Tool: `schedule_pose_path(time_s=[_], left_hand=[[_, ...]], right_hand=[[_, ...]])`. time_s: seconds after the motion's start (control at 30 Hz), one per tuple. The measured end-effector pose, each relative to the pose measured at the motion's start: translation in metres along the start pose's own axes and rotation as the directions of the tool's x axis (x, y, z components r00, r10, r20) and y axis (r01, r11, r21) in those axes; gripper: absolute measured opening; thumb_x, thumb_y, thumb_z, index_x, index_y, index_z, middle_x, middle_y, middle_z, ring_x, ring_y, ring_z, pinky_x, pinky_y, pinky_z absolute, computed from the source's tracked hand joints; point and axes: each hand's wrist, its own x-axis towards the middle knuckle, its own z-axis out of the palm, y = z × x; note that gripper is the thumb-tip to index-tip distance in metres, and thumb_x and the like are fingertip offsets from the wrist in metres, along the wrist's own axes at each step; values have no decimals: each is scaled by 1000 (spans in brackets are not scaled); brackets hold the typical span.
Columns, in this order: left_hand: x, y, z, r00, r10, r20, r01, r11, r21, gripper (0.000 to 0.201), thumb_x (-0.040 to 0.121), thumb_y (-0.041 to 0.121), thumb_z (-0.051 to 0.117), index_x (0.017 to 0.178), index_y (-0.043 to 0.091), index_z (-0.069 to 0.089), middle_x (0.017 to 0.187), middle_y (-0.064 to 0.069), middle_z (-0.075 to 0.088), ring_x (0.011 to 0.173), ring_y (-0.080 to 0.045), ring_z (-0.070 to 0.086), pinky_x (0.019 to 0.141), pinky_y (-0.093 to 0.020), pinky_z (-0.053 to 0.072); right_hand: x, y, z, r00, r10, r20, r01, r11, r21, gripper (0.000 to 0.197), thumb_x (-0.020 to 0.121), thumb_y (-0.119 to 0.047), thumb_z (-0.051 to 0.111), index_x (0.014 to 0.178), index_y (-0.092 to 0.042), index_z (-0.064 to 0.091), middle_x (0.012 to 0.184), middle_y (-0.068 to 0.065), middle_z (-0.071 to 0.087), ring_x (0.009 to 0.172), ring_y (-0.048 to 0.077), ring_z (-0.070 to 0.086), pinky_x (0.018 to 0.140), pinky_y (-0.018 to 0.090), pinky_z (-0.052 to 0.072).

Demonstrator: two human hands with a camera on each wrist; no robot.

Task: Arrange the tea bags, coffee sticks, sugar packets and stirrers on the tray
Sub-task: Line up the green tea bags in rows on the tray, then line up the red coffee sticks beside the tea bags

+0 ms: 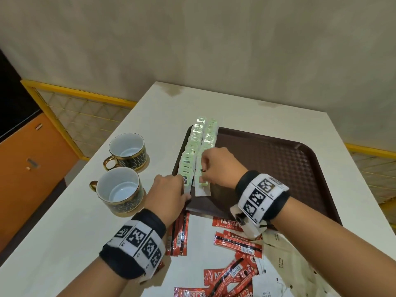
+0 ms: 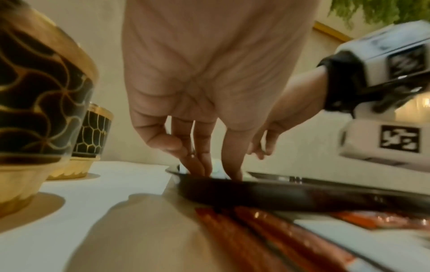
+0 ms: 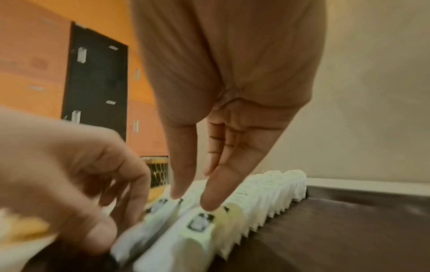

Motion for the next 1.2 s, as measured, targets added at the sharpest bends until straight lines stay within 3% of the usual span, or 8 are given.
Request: schedule_pose_path(time_s=[0.1,0.23,0.6,0.77,0.9,0.97,1.07,1.2], left_hand=[[6,-5,4,1000,17,15,-18,998,65,20,88,35,63,100,21,57,100,-2,64,99,-23,52,82,-33,49],[11,-9,6,998,31,47,-36,993,112,13,91,25,59,103,22,55,102,-1,65,102,-25,50,84,-37,49],[14,-11,6,994,71,83,-79,992,96,11,92,21,54,103,22,54,102,-2,65,102,-26,52,87,-39,50],[14,-11,2,996,67,59,-70,997,45,21,86,36,64,84,22,48,89,-1,64,93,-24,55,79,-37,51],[14,-10,1,994,57,89,-62,997,50,26,86,40,65,84,23,46,93,-2,65,93,-24,56,82,-37,52],[14,-9,0,992,49,117,-56,997,61,23,86,37,65,84,22,47,95,-4,65,95,-25,57,84,-37,52],[12,-5,-4,990,29,138,-33,999,28,20,87,35,64,85,20,50,93,-3,64,95,-24,57,81,-34,51],[-5,2,-30,992,61,114,-63,998,10,22,90,38,61,81,20,51,80,2,58,81,-19,57,65,-26,40]], right_hand=[[-15,6,9,993,-4,116,27,980,-199,20,79,-16,75,90,-9,60,94,9,62,84,27,63,71,34,54],[-19,7,20,984,31,175,15,967,-254,31,81,-25,76,101,-9,58,107,13,60,94,32,62,77,38,52],[-16,-1,32,989,74,129,-52,985,-163,32,81,-23,77,100,-5,59,107,16,60,94,33,62,76,35,50],[-18,5,25,989,148,16,-147,985,-86,23,81,-21,74,91,-6,59,97,11,61,86,29,62,73,36,55],[-14,10,20,979,201,-41,-198,978,70,15,88,-14,62,80,-14,50,94,6,60,84,24,59,68,30,46],[-9,10,20,975,224,-5,-222,969,105,3,89,-9,57,90,-7,55,100,10,62,87,27,61,72,34,52],[-9,9,19,969,239,71,-247,958,147,14,89,-5,56,102,1,57,103,18,64,91,34,66,81,46,58],[-40,6,-5,988,157,15,-156,965,212,17,90,-10,59,104,-1,57,90,6,62,84,22,62,79,37,56]])
